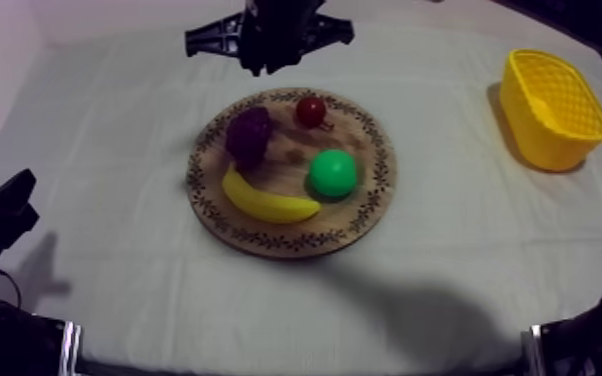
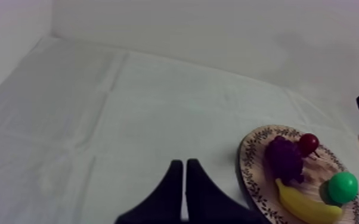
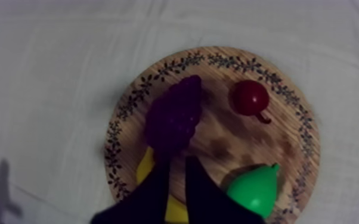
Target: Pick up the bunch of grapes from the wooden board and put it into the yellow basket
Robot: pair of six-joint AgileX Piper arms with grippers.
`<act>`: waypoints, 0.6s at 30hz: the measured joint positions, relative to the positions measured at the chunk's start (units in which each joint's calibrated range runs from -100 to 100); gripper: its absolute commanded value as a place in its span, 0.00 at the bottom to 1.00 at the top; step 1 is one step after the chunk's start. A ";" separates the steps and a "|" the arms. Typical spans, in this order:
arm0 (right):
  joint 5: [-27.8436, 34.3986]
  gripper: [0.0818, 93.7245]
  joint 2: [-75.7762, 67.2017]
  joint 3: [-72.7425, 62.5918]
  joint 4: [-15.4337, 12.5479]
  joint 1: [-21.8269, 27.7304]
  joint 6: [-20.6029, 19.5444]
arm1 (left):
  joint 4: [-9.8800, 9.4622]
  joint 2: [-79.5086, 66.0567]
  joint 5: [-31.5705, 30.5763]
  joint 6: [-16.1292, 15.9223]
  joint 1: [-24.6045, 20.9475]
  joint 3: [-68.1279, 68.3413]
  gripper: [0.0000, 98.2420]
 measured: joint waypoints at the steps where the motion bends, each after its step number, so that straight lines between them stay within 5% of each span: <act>1: -0.36 0.25 0.20 0.00 -0.30 0.12 0.00 | 0.00 0.00 0.00 0.00 0.00 0.00 0.00; 9: -2.58 0.52 1.25 -0.29 -1.91 0.32 0.40 | 0.00 0.00 0.00 0.00 0.00 0.00 0.00; 18: -4.06 0.63 3.81 -2.63 -2.21 0.71 0.72 | 0.00 0.00 0.00 0.00 0.00 0.00 0.00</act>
